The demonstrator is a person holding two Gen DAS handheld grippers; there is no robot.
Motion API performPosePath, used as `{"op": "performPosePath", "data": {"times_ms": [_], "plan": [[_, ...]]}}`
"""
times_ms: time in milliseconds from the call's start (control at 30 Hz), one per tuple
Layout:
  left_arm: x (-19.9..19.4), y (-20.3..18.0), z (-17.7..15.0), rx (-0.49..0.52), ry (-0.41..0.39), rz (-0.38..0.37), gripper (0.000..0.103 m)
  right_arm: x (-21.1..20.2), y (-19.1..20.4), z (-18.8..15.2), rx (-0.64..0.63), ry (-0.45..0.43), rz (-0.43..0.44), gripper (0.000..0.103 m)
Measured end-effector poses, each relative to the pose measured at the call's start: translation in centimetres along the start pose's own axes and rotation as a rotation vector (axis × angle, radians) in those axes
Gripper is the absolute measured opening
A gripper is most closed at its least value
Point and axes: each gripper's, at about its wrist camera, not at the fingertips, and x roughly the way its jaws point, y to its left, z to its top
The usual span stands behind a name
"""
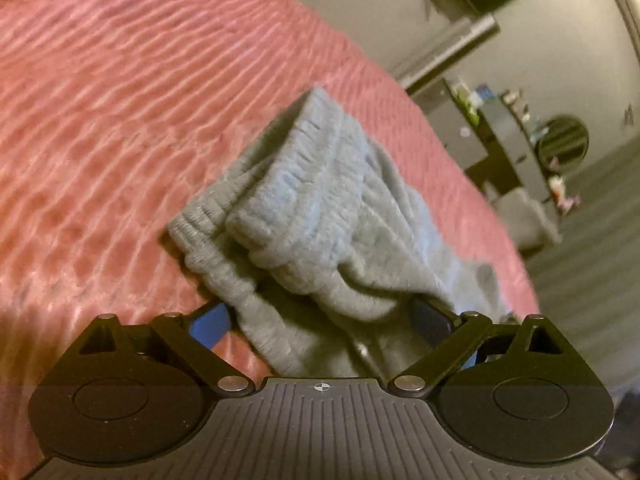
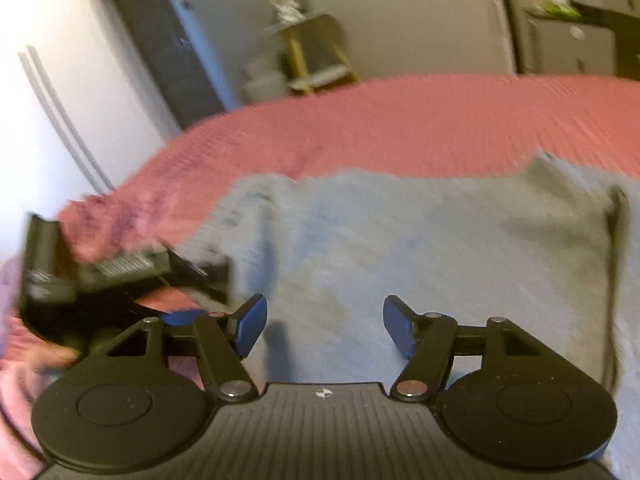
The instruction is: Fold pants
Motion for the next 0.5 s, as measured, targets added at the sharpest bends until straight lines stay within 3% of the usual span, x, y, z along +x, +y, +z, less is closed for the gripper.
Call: {"op": "performPosePath", "data": {"times_ms": [100, 200, 267, 500], "plan": [[-0.3, 1.7, 0.4, -0.088, 0.008, -0.026, 0.097, 1.6, -0.5, -1.5, -0.007, 0.068, -0.038, 0.066], [-1.8, 3.3, 0.3, -0.204, -0.03, -0.105, 0.097, 1.4, -0.9, -2.4, 0.038, 0.045, -0.014, 0.068], [-1.7, 3.1, 0.3, -0.205, -0.036, -0.107, 0.099, 1.2, -1.3, -2.4, 0.042, 0.048, 0.0, 0.069], [1.7, 0.9, 0.7, -0.172, -0.045, 0.023, 0.102, 0.6, -1.1, -3.2, 0.034, 0.036, -0.001, 0.071]]}}
